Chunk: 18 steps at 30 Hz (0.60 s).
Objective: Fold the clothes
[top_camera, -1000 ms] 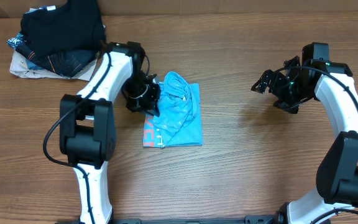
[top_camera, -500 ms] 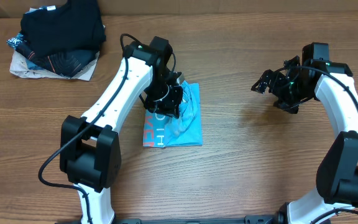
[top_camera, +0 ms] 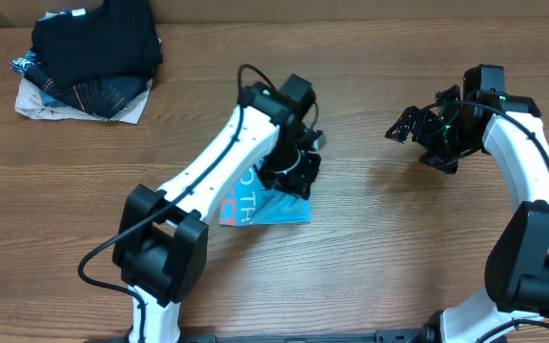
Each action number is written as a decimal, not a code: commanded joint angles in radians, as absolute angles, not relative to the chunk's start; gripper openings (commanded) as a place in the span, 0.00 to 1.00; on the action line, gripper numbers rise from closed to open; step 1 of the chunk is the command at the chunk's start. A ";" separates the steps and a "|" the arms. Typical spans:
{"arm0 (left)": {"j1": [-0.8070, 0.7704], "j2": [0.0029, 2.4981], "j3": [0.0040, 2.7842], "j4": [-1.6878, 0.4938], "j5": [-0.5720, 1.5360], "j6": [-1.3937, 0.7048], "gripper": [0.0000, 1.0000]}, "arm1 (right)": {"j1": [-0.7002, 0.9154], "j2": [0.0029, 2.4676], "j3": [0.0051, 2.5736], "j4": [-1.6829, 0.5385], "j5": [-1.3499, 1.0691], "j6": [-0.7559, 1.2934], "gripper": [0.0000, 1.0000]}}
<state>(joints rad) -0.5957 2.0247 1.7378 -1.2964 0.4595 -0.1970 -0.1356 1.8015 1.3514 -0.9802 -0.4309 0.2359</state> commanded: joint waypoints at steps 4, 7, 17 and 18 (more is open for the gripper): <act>-0.644 2.035 1.736 -1.277 0.434 -0.224 0.28 | -0.130 1.784 1.348 -0.975 -0.439 0.239 1.00; -0.662 2.035 1.736 -1.271 0.434 -0.222 0.51 | -0.130 1.784 1.348 -0.974 -0.439 0.239 1.00; -0.644 2.034 1.750 -1.252 0.434 -0.205 0.45 | -0.130 1.785 1.348 -0.973 -0.439 0.239 1.00; -0.630 2.033 1.760 -1.256 0.434 -0.205 0.45 | -0.130 1.785 1.348 -0.973 -0.439 0.239 1.00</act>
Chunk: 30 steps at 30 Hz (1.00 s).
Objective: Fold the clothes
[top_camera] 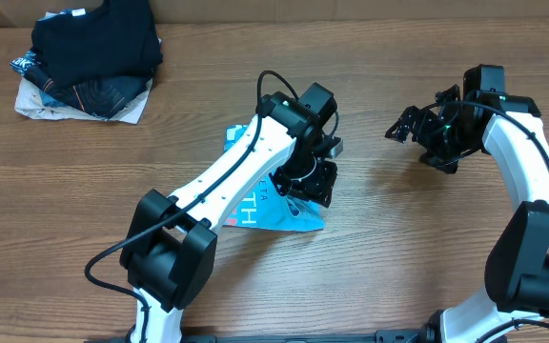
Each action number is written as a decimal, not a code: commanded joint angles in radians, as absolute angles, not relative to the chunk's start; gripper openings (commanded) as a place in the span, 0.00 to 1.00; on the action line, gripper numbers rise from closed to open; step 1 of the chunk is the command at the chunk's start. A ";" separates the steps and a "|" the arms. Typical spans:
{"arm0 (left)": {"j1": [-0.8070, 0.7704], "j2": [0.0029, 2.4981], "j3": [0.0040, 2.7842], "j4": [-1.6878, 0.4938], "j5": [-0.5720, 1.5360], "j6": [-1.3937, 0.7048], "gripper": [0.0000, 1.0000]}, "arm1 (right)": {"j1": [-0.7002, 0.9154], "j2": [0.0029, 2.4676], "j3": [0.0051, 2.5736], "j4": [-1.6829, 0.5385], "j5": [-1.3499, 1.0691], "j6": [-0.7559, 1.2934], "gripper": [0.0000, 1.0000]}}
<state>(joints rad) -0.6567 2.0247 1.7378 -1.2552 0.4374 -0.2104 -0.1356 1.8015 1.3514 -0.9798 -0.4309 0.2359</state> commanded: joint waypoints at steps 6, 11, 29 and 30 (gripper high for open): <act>-0.503 2.032 1.826 -1.273 0.417 -0.250 0.62 | -0.130 1.785 1.348 -0.973 -0.439 0.239 1.00; -0.345 2.035 1.826 -1.213 0.392 -0.335 0.85 | -0.130 1.785 1.348 -0.973 -0.439 0.239 1.00; -0.223 2.246 1.826 -1.040 0.664 -0.430 0.87 | -0.130 1.785 1.348 -0.978 -0.439 0.238 1.00; -0.223 2.256 1.826 -1.036 0.666 -0.430 0.87 | -0.130 1.785 1.348 -0.980 -0.439 0.238 1.00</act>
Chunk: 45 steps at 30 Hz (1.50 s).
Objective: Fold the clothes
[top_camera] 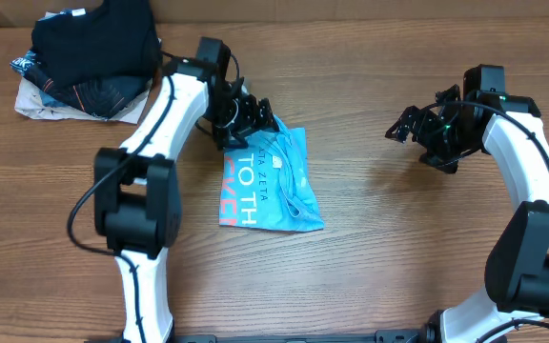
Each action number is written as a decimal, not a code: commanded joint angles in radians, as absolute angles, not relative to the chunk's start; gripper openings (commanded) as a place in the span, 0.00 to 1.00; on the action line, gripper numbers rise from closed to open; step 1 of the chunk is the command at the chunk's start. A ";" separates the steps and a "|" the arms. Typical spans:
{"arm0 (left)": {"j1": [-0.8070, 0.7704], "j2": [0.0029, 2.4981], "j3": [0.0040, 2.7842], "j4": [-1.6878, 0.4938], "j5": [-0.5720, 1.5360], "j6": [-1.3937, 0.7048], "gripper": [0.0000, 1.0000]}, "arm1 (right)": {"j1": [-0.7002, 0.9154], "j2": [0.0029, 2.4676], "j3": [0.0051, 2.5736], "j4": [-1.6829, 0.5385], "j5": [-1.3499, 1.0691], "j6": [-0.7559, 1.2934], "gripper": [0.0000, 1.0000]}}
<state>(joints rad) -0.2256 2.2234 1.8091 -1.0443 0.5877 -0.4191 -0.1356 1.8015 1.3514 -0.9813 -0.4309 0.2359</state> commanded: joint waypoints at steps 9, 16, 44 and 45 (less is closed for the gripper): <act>-0.223 2.283 1.826 -0.961 0.684 -0.432 0.83 | -0.130 1.784 1.348 -0.974 -0.439 0.235 1.00; -0.223 2.283 1.826 -0.929 0.709 -0.451 0.60 | -0.130 1.785 1.348 -0.974 -0.439 0.235 1.00; -0.431 2.281 1.833 -0.670 0.682 -0.535 0.31 | -0.130 1.785 1.348 -0.981 -0.439 0.235 1.00; -0.431 2.279 1.836 -0.677 0.687 -0.534 0.33 | -0.130 1.785 1.348 -0.985 -0.439 0.235 1.00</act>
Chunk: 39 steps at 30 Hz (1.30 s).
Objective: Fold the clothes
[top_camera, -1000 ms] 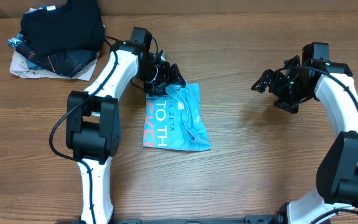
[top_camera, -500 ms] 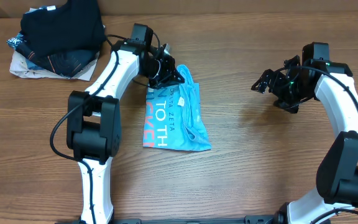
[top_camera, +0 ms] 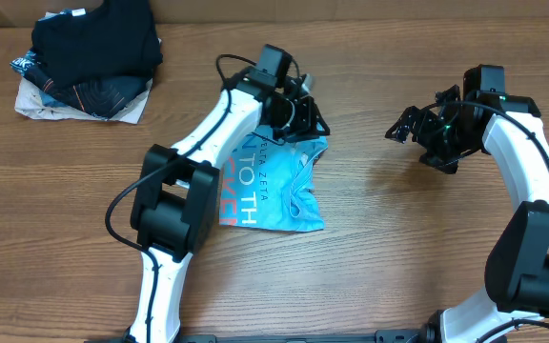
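Observation:
A folded light-blue shirt (top_camera: 273, 191) with red and white lettering lies at the middle of the table. My left gripper (top_camera: 311, 126) is low over its upper right corner. The cloth there is drawn out toward the fingers, which look shut on it, though the wrist hides part of them. My right gripper (top_camera: 401, 126) hangs above bare wood to the right of the shirt, well apart from it, its fingers spread and holding nothing.
A stack of folded dark clothes (top_camera: 89, 52) rests on pale cloth at the back left corner. Bare wooden table (top_camera: 417, 248) stretches to the right of and in front of the shirt. The left arm crosses over the shirt's left side.
My left gripper was at the shirt's upper left corner and is now at its upper right corner. That corner now reaches farther right. The right arm has not moved.
My left gripper was down on the shirt's right part, hiding most of it, then slightly farther right and lower. Later it stood at the upper left corner with the folded shirt in plain view. It is now at the upper right corner. The right arm stayed still throughout.

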Each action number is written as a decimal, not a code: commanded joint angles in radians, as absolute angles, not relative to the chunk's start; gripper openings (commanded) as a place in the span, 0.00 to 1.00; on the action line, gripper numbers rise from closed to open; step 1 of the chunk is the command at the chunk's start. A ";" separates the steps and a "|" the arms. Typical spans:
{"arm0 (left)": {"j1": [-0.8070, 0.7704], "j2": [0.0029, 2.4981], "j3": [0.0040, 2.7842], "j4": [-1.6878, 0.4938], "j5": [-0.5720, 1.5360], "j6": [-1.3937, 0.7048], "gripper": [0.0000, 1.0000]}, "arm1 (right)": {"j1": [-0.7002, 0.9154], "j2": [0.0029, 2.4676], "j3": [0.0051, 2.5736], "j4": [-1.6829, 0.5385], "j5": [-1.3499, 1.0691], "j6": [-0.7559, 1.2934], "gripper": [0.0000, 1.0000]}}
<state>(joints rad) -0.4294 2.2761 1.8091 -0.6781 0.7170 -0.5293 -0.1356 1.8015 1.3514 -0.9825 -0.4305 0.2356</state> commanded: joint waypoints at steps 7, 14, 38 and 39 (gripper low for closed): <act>-0.366 2.259 1.925 -0.840 0.730 -0.429 0.52 | -0.130 1.785 1.348 -1.022 -0.445 0.235 1.00; -0.270 2.247 2.055 -1.177 0.484 -0.381 0.88 | -0.097 1.785 1.348 -1.078 -0.584 0.221 1.00; -0.133 2.249 2.061 -1.414 0.221 -0.388 1.00 | 0.382 1.800 1.348 -0.946 -0.297 0.668 0.54; -0.134 2.249 2.061 -1.414 0.221 -0.389 1.00 | 0.389 1.808 1.348 -0.941 -0.297 0.698 0.54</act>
